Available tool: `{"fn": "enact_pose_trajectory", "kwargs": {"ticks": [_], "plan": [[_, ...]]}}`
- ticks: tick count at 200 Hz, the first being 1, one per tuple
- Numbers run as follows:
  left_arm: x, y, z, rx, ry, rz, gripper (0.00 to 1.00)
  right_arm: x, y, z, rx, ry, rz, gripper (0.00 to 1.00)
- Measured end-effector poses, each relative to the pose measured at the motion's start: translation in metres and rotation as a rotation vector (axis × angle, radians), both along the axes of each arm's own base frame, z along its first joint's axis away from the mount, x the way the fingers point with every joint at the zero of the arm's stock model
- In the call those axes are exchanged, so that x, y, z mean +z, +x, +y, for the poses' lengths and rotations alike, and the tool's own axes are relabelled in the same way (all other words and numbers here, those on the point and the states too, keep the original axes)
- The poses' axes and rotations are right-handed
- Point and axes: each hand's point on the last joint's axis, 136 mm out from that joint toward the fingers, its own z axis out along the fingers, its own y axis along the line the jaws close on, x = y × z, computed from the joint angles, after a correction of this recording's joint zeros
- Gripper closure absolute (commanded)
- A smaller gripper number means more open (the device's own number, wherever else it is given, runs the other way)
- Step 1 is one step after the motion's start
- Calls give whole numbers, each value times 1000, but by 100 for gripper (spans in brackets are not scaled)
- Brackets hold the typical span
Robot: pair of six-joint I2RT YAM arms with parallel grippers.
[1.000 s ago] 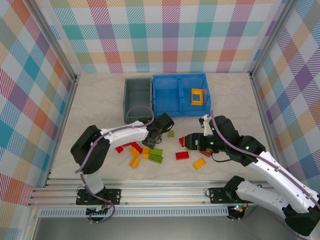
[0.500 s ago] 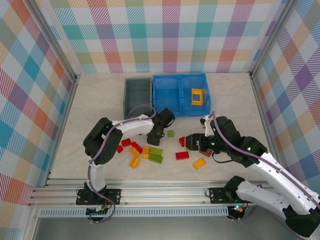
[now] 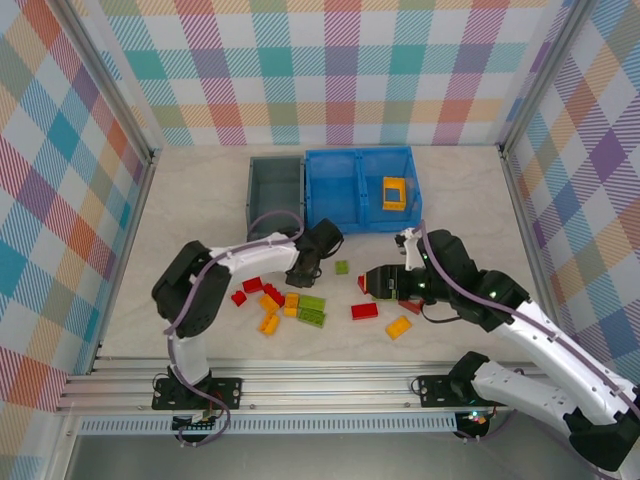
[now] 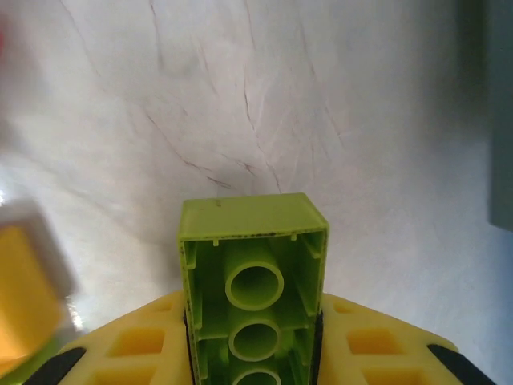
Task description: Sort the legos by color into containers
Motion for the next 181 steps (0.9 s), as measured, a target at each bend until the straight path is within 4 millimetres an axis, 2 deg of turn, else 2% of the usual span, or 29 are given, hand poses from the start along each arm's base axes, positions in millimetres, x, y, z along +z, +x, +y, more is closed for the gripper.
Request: {"fn": "enact_pose_trajectory", "kwargs": {"ticks": [23, 37, 53, 71, 88, 100, 123, 151, 181], "plan": [[46, -4, 17, -100, 30, -80, 78, 10, 5, 12, 37, 39, -35, 34], [75, 3, 31, -172, 59, -135, 77, 12, 11, 20, 53, 45, -46, 35], [100, 26, 56, -230, 120, -170, 77, 9, 18, 27, 56, 40, -45, 35], [113, 61, 78, -277, 172, -187, 76, 4, 24, 32, 55, 33, -38, 36], [115, 95, 88, -344, 233, -181, 75, 1, 28, 33, 46, 24, -37, 36], [113, 118, 88, -397, 270, -178, 75, 2, 29, 32, 38, 22, -40, 36], [100, 147, 83, -486, 322, -152, 70, 5, 30, 29, 20, 24, -54, 35], [77, 161, 75, -574, 342, -103, 64, 10, 29, 24, 0, 32, -72, 35], [55, 158, 73, -627, 339, -42, 52, 5, 33, 17, -45, 7, -67, 35]]}}
